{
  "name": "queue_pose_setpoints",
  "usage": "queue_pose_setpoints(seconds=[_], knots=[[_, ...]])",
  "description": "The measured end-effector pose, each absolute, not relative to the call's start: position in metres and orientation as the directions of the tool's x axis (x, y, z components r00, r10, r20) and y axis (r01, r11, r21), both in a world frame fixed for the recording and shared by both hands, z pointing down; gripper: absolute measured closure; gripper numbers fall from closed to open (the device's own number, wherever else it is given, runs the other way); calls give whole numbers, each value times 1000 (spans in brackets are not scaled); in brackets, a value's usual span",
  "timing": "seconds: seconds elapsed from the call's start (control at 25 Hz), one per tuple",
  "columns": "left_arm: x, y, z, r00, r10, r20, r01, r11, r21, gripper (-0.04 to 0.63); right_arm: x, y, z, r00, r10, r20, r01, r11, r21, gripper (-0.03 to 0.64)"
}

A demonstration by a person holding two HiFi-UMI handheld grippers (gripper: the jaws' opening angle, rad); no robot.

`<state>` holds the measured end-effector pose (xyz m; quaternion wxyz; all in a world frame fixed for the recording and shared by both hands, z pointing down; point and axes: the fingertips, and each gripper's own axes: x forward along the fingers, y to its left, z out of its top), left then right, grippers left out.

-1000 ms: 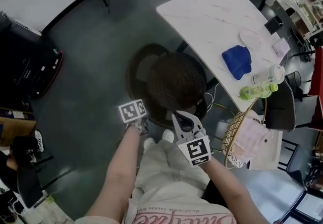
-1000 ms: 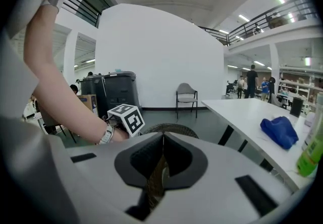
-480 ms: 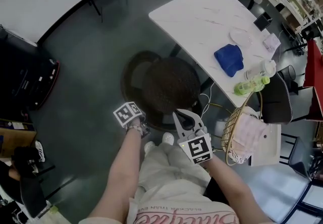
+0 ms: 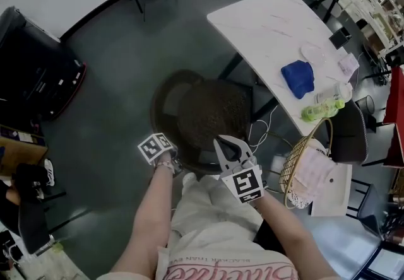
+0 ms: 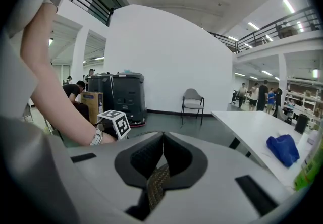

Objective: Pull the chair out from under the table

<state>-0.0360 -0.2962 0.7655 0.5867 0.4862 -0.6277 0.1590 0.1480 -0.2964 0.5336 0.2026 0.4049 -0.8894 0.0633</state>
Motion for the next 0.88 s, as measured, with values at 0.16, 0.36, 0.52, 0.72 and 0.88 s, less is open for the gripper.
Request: queue_pose_setpoints(seconds=[0.16,0.36,0.52,0.72,0.88], knots=[[-65,-265,764,132,-423,896,-780,514,357,548,124,-281,534,-634,-653,414,-702,710,45,612],[-101,-226,763,103,-423,900,-761,549,346,548,94,-258,536,-678,-604,418,-655,755,30,612],[-124,-199,764,90,-424,901,-748,568,342,547,70,-246,534,-710,-572,411,-612,790,42,612],[-151,-170,764,85,-421,903,-744,576,339,546,45,-230,527,-731,-555,397,-588,807,46,612],[-161,-159,763,87,-420,903,-739,580,341,546,32,-217,526,-742,-534,406,-556,828,72,612]])
